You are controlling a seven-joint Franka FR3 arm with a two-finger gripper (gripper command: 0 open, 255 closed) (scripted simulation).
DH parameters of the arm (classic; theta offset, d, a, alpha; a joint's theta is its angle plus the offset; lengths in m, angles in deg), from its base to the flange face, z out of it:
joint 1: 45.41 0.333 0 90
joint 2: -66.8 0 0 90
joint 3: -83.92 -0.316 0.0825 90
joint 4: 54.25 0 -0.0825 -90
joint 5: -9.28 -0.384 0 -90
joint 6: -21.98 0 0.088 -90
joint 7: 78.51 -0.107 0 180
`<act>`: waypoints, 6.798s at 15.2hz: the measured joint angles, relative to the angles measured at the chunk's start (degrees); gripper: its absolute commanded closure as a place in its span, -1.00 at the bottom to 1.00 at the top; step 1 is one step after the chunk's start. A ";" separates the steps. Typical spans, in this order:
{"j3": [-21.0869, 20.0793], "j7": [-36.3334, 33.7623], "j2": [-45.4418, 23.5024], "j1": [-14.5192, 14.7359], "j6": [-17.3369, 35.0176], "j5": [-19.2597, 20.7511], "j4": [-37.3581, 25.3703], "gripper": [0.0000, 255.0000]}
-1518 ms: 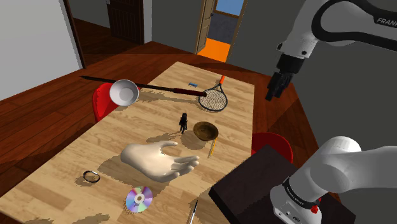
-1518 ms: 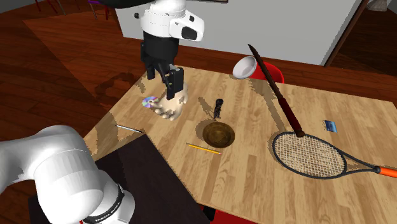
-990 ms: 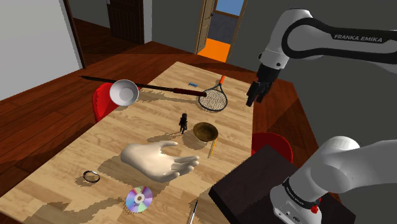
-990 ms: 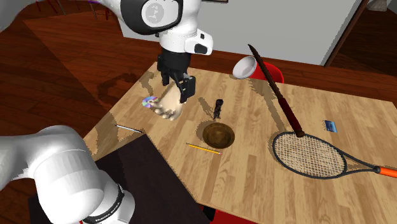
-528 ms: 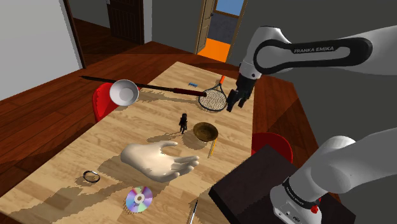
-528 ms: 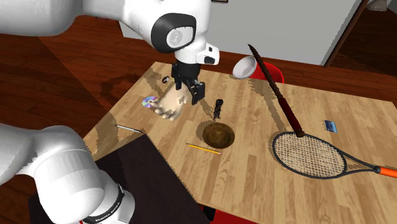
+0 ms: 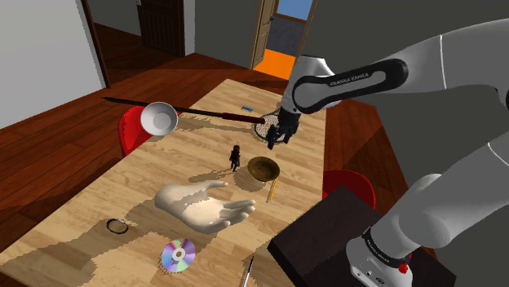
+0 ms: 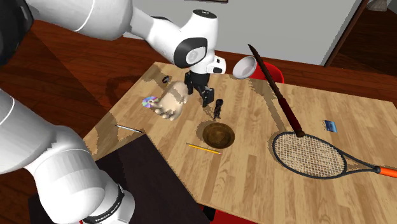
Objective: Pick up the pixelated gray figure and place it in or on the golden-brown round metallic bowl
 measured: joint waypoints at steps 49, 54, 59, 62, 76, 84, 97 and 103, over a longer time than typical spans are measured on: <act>0.54 -8.65 -36.36 3.55 15.65 8.67 -24.75 1.00; 0.36 -8.62 -33.75 3.45 12.90 8.43 -24.90 1.00; 0.21 -8.45 -31.21 3.28 9.69 8.16 -25.58 1.00; 0.14 -8.36 -29.76 3.20 7.89 8.01 -25.93 1.00; 1.57 -1.98 -18.64 -1.14 7.81 5.32 -13.82 -1.00; 1.95 -4.94 -35.33 -1.43 8.43 3.14 -23.46 -1.00; 1.88 -5.95 -45.53 -1.23 12.15 2.10 -27.60 -1.00; 1.88 -5.96 -45.60 -1.22 12.21 2.10 -27.63 1.00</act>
